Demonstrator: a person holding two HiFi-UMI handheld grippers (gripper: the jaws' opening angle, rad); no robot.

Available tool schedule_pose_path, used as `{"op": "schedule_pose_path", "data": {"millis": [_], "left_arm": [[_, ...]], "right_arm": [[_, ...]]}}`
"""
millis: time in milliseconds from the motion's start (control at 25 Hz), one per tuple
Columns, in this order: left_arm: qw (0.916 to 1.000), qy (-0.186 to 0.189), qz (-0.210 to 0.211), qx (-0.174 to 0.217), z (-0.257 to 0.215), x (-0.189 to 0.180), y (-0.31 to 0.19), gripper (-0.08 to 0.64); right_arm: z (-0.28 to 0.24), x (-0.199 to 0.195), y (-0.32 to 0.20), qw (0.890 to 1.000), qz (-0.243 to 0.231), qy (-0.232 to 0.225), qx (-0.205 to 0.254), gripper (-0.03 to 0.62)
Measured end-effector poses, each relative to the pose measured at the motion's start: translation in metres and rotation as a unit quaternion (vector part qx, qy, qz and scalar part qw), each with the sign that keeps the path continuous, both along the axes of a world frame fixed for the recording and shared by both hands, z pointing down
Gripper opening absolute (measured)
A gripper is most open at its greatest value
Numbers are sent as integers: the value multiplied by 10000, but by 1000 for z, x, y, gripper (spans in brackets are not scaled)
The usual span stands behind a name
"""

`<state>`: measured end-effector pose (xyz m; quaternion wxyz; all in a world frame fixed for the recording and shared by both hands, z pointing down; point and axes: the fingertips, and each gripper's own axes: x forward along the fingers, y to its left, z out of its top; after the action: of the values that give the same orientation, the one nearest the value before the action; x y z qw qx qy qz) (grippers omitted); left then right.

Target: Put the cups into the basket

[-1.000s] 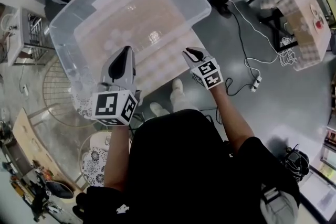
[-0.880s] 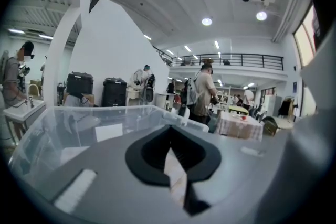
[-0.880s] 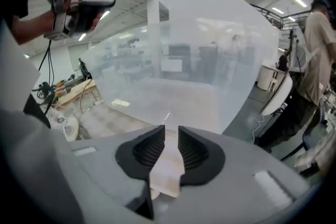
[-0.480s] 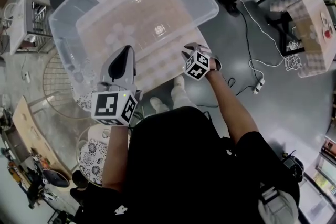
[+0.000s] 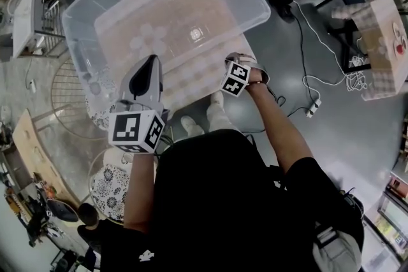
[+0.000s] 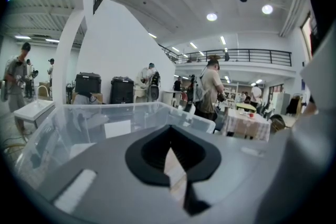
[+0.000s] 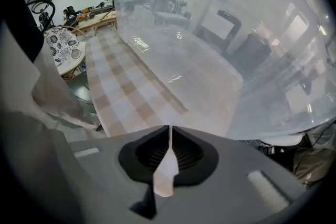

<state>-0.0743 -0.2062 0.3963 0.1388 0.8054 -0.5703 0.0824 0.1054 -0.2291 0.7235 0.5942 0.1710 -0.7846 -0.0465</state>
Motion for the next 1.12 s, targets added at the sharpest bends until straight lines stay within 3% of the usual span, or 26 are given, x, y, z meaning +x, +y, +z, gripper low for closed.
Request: {"op": "schedule_pose_path", "data": {"millis": [280,680,1120], "left_arm": [[9999,123,-55,58,-4,-3,4,5],[9996,254,-29,135,-7,1,6,5],[9995,290,-13,107,-3,-2,10,5]], "right_arm": [[-12,3,4,10000,15,-22,47,14],[-67,3,16,9978,355,-543,162,14],[-182,-10,38,9889,410,-1329,518,14]]}}
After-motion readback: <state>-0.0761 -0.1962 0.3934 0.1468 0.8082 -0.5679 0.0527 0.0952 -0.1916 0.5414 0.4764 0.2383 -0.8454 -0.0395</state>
